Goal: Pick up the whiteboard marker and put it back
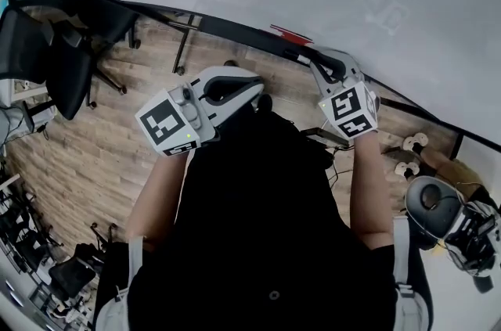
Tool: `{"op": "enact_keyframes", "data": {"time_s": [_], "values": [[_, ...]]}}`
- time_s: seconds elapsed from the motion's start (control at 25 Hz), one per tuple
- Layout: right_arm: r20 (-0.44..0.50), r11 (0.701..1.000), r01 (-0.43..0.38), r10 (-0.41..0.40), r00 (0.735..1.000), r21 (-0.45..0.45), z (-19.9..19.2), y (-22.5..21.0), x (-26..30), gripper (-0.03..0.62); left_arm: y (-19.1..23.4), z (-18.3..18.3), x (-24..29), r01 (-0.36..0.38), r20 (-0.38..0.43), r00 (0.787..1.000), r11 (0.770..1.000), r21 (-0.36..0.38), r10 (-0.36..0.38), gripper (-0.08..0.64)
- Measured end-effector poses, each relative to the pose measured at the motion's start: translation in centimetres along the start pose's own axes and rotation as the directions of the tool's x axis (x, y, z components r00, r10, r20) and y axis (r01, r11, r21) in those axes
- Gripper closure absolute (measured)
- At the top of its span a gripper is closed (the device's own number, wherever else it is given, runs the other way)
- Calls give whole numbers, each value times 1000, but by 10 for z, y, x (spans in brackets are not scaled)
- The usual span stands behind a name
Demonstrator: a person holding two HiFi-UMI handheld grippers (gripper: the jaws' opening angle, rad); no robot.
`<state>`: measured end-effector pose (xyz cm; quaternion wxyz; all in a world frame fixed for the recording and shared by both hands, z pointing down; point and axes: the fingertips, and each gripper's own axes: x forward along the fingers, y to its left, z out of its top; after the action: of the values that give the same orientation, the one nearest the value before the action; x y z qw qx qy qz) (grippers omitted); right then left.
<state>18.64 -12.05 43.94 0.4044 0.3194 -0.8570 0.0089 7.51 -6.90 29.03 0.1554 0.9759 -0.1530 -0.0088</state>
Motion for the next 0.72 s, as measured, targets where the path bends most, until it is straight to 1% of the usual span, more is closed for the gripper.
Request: {"op": "enact_keyframes", "data": {"time_s": [0.08,0.16,0.24,0.28,0.32,0.36,0.44,0.52,0.6,0.64,0.72], "values": [[76,1000,16,-17,997,14,22,-7,-18,520,-2,3,7,19,-2,1000,1000,8,-19,548],[158,999,43,-46,986,20,44,-15,-40,520,-4,7,13,42,-6,999,999,19,-42,548],[252,997,75,-76,965,14,66,-23,-63,521,-7,11,20,65,-10,998,997,31,-64,548],[308,997,79,-83,948,24,77,-25,-74,522,-8,14,23,74,-9,997,997,37,-74,548],[372,996,68,-85,924,59,88,-27,-86,522,-9,16,25,81,-6,997,996,44,-81,548],[439,992,36,-85,895,120,98,-29,-99,532,-10,19,27,85,-2,996,995,51,-85,548],[545,970,-65,-76,835,234,109,-31,-122,546,-11,24,30,92,2,996,994,65,-92,548],[623,947,-153,-60,780,283,108,-35,-143,554,-12,27,33,103,-1,995,992,76,-103,548],[702,916,-236,-67,709,325,111,-39,-165,561,-15,31,36,115,-3,993,990,85,-115,548],[741,899,-280,-70,668,338,112,-41,-175,564,-16,32,37,121,-3,993,989,89,-121,548],[811,867,-369,-65,581,334,112,-43,-194,572,-19,37,40,130,4,991,987,94,-131,548]]}}
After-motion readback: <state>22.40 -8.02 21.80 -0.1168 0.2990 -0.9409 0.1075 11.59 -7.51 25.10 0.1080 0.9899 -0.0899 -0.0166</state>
